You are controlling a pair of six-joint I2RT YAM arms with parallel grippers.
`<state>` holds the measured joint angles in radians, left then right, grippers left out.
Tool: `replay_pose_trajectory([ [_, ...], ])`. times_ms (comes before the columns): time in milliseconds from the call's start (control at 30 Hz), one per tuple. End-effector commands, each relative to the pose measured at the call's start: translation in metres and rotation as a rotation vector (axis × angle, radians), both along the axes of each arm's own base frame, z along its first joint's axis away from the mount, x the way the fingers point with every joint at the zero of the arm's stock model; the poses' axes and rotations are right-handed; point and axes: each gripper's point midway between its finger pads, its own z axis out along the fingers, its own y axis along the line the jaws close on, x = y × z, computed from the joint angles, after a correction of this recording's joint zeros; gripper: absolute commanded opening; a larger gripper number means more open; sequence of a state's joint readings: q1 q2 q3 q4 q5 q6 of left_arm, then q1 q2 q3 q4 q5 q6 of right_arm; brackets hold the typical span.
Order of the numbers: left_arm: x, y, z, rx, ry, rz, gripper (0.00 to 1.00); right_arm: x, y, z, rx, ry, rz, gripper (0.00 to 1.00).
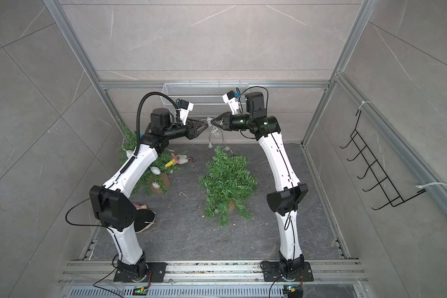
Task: Wrap string light around the christmas tree
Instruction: Pick up the light string from the center of the board.
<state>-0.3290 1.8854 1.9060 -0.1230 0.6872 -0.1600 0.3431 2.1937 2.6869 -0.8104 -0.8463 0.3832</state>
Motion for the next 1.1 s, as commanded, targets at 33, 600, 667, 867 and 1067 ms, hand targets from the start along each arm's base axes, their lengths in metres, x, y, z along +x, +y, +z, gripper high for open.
replay_pose_trajectory([
  [33, -0.017, 0.004, 0.037, -0.046, -0.083, -0.030, 0.28, 0.003, 0.008, -0.011, 0.001, 0.007, 0.032, 0.00],
  [600, 0.002, 0.080, 0.056, 0.215, -0.070, 0.367, 0.00, 0.005, -0.025, -0.017, -0.069, 0.003, -0.063, 0.54],
  [667, 0.014, 0.094, 0.050, 0.317, -0.075, 0.480, 0.00, 0.003, -0.026, -0.017, -0.066, 0.006, -0.063, 0.55],
  [867, 0.007, 0.091, 0.071, 0.299, -0.133, 0.476, 0.00, -0.002, -0.030, -0.017, -0.080, 0.006, -0.079, 0.58],
  [1067, -0.004, 0.085, 0.113, 0.251, -0.254, 0.438, 0.00, -0.006, -0.036, -0.020, -0.092, 0.003, -0.108, 0.58],
])
